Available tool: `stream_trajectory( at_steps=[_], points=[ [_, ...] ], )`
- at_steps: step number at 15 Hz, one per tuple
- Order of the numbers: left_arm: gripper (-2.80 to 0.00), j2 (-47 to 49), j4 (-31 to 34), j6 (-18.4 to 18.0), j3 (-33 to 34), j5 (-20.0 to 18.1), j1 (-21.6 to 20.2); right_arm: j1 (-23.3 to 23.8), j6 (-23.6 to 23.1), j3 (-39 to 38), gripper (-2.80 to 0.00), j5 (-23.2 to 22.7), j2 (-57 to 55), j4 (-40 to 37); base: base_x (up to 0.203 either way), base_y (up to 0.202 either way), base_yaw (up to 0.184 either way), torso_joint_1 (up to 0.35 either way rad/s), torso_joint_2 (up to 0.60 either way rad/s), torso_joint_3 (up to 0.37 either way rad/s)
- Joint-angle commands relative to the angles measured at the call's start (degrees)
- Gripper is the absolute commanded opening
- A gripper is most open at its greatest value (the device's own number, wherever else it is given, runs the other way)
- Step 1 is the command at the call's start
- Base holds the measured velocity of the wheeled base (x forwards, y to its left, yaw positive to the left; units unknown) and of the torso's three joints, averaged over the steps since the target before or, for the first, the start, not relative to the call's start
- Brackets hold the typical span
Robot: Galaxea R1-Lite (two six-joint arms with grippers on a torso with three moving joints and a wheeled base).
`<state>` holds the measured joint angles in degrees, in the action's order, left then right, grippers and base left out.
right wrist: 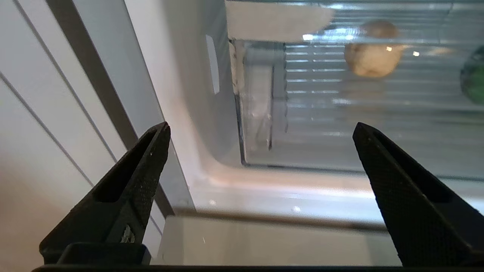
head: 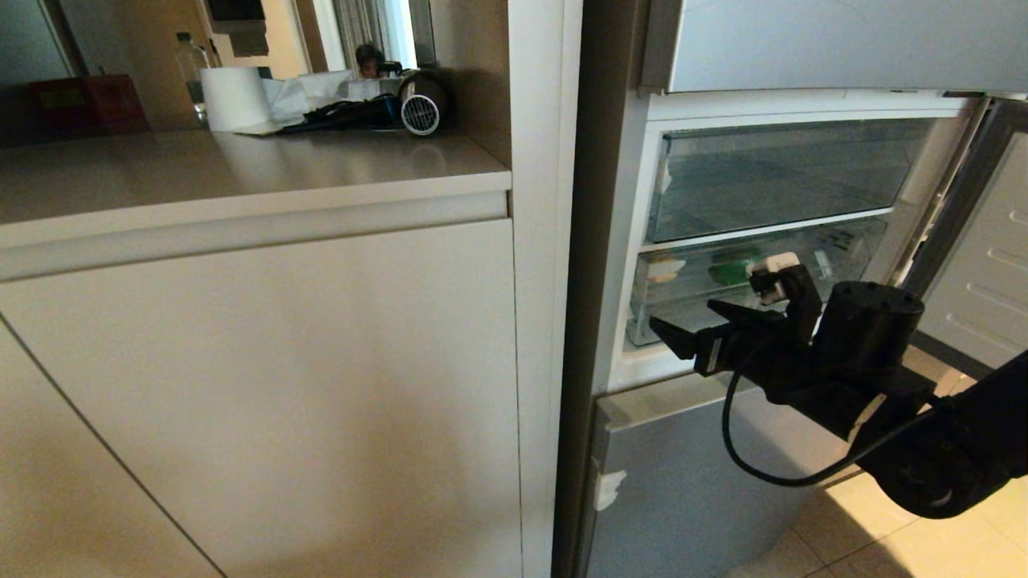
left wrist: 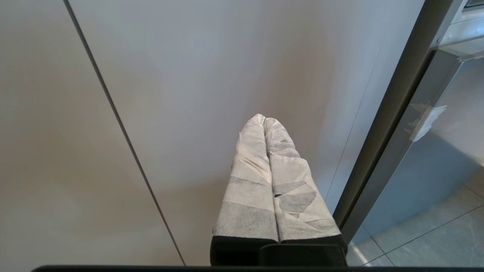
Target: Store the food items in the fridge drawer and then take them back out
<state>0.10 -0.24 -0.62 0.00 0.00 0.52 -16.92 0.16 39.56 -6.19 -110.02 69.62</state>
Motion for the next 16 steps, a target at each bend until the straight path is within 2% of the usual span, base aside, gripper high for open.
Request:
stream_trajectory(
  at_steps=[1,9,13,16],
  points=[
    [-2.8,0.1,0.0,0.0,0.0,0.0,0.0,-0.2,0.0,1.7,0.0,0.4,-1.6,0.4,0.0,0.0,0.0,0.0,0.0,0.0],
    [-2.8,0.1,0.0,0.0,0.0,0.0,0.0,-0.6,0.0,6.2,0.0,2.9,-5.0,0.3,0.0,0.0,0.0,0.0,0.0,0.0],
    [-2.8,0.1,0.0,0.0,0.0,0.0,0.0,-0.7,-0.5,8.3,0.0,7.6,-6.7,0.3,0.0,0.0,0.0,0.0,0.0,0.0],
    [-2.8,0.1,0.0,0.0,0.0,0.0,0.0,-0.7,-0.4,8.3,0.0,9.2,-6.7,0.3,0.0,0.0,0.0,0.0,0.0,0.0]
  ],
)
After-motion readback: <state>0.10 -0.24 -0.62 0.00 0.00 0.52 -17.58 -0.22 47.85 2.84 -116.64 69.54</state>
